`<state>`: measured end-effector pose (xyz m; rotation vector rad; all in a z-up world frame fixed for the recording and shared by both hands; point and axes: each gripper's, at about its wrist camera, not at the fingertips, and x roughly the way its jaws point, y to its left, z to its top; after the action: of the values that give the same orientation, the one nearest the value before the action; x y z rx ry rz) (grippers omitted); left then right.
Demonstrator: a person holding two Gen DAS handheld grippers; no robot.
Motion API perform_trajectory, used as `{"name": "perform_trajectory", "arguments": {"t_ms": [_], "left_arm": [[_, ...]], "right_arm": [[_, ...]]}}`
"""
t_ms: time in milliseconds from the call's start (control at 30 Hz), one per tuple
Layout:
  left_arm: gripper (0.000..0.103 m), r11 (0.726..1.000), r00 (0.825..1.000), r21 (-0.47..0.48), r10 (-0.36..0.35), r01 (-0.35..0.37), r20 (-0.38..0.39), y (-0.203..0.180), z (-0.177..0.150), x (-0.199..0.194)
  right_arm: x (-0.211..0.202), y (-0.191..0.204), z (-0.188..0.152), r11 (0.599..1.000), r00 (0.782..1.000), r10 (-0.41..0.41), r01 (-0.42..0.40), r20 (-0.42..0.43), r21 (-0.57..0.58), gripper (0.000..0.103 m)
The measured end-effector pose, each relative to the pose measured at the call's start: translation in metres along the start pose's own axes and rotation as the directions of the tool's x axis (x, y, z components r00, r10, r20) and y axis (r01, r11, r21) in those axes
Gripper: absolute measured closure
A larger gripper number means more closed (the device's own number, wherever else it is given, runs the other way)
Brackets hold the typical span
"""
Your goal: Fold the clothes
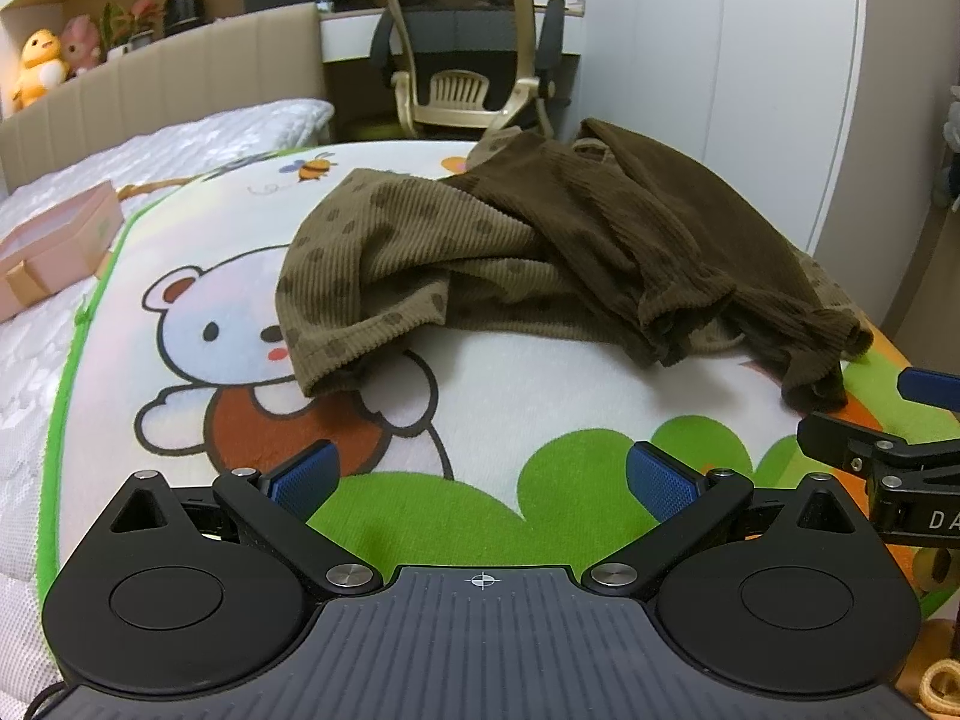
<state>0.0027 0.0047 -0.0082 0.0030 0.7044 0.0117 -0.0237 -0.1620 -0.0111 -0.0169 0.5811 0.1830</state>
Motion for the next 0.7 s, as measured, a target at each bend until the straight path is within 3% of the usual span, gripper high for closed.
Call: {"name": "perform_trajectory", "arguments": {"t_ms": [300, 433, 533, 600, 700], "left_arm": [[0.0, 1.0, 1.0, -0.001, -0.011, 0.011, -0.021, 0.006, 0.009, 0.008], [0.0, 0.998, 0.998, 0.003, -0.07, 0.07, 0.001, 0.021, 0.044, 0.015], [0.0, 0.994, 0.991, 0.002, -0.112, 0.112, 0.072, 0.039, 0.079, 0.024], [0.0, 0.99, 0.984, 0.001, -0.141, 0.141, 0.106, 0.053, 0.103, 0.037], [0.0, 0.982, 0.979, -0.025, -0.183, 0.186, 0.086, 0.075, 0.13, 0.071]], "right_arm": [[0.009, -0.008, 0.008, 0.999, 0.998, 0.048, -0.047, -0.045, 0.021, 0.0], [0.032, -0.032, 0.04, 0.987, 0.988, 0.13, -0.12, -0.087, 0.107, 0.0], [0.065, -0.055, 0.068, 0.964, 0.973, 0.199, -0.172, -0.118, 0.204, 0.0], [0.089, -0.068, 0.081, 0.948, 0.964, 0.228, -0.187, -0.139, 0.257, 0.0], [0.122, -0.081, 0.09, 0.94, 0.957, 0.23, -0.17, -0.179, 0.297, 0.0]]}}
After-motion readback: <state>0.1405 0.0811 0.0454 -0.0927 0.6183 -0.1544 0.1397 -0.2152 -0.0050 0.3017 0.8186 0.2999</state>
